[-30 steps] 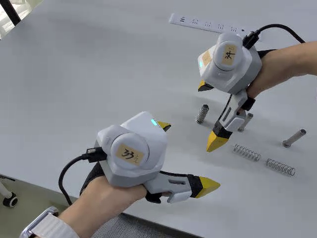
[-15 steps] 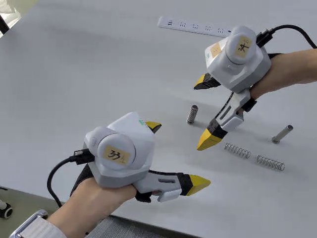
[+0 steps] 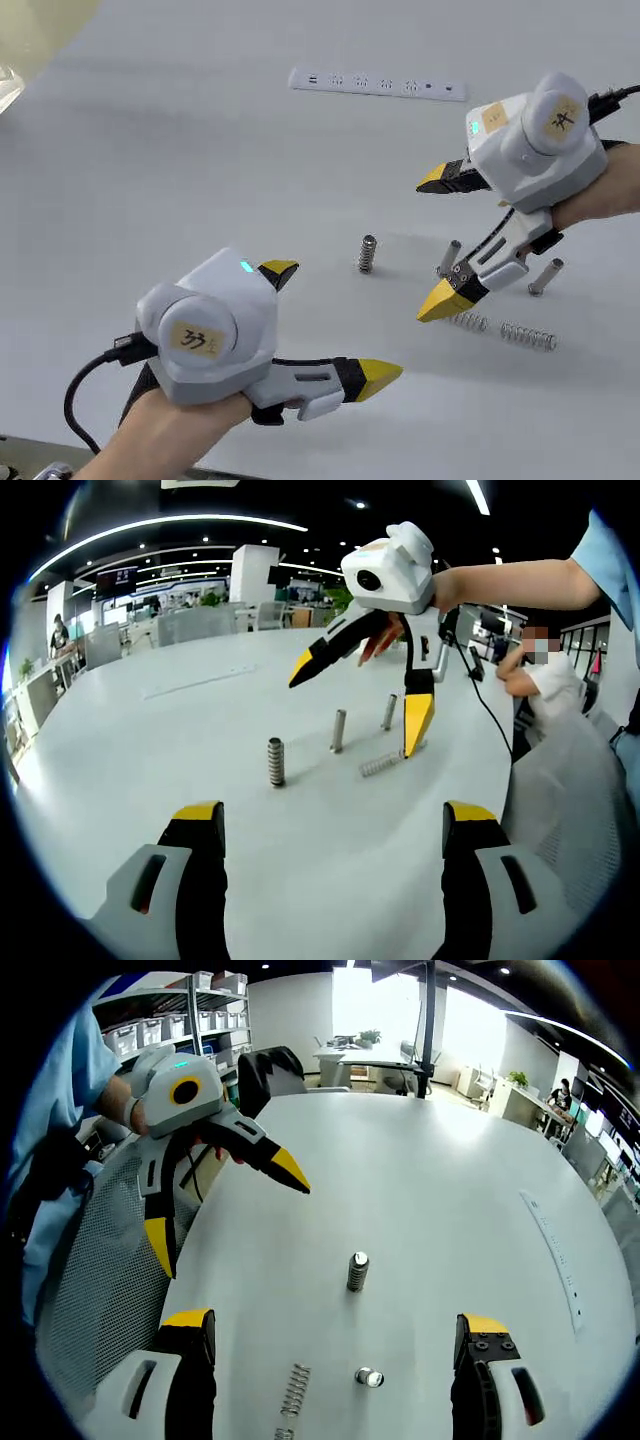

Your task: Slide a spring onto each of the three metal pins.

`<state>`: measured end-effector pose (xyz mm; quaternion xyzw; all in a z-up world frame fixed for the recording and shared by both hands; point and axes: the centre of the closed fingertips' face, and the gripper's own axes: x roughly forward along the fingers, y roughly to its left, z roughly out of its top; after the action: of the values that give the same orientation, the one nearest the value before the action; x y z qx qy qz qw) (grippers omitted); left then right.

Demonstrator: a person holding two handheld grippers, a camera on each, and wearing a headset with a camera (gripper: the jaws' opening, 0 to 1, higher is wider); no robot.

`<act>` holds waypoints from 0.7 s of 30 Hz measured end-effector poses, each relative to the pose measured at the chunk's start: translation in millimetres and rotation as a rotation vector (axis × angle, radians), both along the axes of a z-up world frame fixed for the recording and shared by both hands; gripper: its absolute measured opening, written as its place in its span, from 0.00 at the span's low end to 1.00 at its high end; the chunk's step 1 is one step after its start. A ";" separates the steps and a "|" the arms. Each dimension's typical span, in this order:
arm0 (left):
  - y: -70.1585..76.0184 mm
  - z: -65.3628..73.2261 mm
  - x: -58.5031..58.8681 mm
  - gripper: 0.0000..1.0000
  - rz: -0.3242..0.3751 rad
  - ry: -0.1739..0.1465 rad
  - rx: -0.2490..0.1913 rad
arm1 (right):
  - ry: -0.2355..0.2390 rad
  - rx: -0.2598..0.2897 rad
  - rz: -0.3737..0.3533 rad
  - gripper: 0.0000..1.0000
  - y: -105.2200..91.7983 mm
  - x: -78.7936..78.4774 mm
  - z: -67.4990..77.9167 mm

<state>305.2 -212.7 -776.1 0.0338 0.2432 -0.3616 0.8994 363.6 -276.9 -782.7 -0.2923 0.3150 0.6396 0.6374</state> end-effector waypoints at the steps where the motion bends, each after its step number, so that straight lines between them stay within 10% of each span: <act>1: -0.9 0.6 0.3 0.88 -0.004 -0.001 0.002 | -0.003 0.014 -0.017 0.99 -4.3 -1.1 2.6; 21: -12.9 3.0 1.3 0.88 -0.086 0.002 0.054 | -0.036 0.057 -0.220 0.99 -85.0 -20.0 12.1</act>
<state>306.5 -225.6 -773.1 0.0681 0.2520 -0.3933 0.8816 343.5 -362.0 -770.7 -0.2492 0.3151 0.5691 0.7174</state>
